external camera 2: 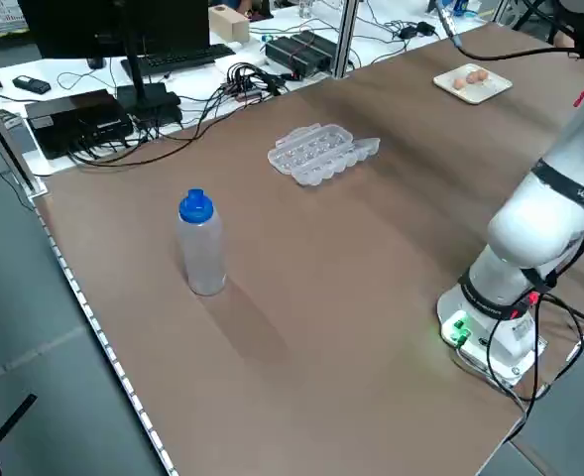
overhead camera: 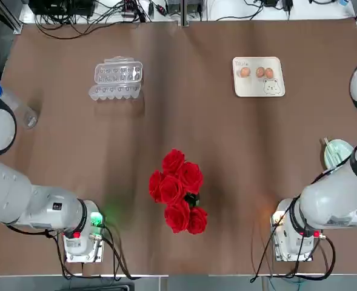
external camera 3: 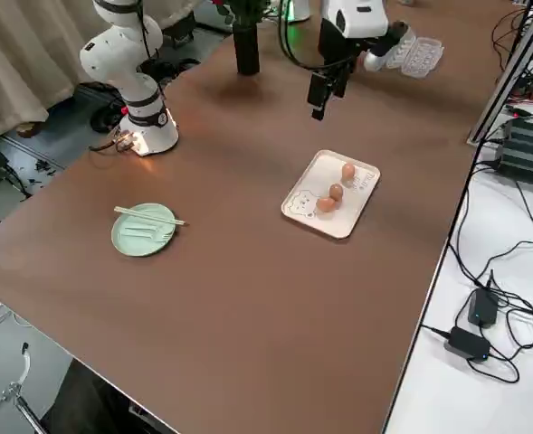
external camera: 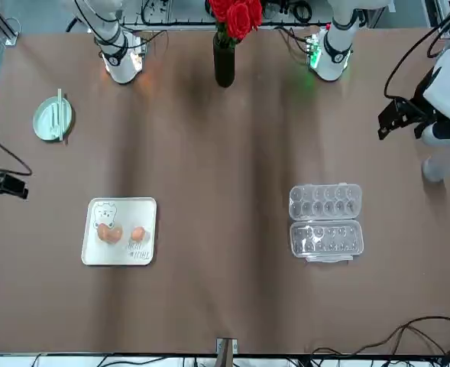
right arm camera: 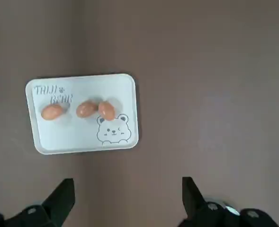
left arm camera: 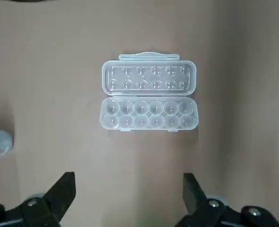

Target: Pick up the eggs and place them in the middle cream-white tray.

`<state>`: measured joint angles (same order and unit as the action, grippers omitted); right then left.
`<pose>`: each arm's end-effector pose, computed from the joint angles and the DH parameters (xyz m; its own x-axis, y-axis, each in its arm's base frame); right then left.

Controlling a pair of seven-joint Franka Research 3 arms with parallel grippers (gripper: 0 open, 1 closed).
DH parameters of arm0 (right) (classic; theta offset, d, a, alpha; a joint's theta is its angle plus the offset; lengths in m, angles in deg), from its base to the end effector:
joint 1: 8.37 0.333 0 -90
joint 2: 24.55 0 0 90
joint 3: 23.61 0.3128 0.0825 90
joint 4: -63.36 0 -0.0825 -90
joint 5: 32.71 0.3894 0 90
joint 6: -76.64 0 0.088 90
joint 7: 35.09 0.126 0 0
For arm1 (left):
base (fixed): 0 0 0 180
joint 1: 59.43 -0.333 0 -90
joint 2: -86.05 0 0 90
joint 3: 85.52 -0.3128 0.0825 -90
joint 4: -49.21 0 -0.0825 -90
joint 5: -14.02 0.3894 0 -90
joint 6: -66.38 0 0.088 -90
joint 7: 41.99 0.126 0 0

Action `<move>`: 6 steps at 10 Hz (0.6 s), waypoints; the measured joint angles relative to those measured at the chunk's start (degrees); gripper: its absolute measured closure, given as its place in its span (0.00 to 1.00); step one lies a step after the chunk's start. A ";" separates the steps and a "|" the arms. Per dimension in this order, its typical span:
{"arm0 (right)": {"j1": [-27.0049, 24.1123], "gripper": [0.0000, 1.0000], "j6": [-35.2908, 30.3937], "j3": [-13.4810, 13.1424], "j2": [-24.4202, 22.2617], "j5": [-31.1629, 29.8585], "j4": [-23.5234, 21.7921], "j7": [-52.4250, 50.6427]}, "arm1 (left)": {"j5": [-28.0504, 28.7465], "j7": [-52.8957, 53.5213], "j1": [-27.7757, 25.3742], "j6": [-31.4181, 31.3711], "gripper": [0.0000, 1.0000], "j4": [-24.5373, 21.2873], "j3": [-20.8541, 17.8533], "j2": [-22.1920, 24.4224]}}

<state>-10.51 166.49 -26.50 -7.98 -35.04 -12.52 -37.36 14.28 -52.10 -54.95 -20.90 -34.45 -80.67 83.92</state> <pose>0.6404 -0.0571 0.5456 0.9978 -0.0468 -0.0471 -0.0443 -0.9976 0.0532 0.5603 -0.0905 0.6298 0.9996 0.0140 0.0260 0.0139 -0.9999 0.0032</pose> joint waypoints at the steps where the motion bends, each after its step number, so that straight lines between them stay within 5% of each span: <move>1: -0.04 0.00 0.35 -0.08 -2.16 0.00 -3.32 -0.58 | 0.00 0.00 -0.03 0.00 0.00 0.06 -0.03 0.00; 4: -0.10 0.00 2.11 -0.73 -5.88 0.28 -9.14 -0.89 | 0.00 -0.05 -0.06 0.00 0.00 0.26 -0.15 0.00; 6: 1.17 0.00 2.52 -4.11 -6.85 3.33 -10.59 -1.39 | 0.00 -0.06 -0.05 0.00 0.00 0.27 -0.16 0.00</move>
<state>-9.34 169.01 -30.61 -14.83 -31.71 -23.11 -38.75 14.28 -52.16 -55.00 -20.90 -34.19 -80.83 83.92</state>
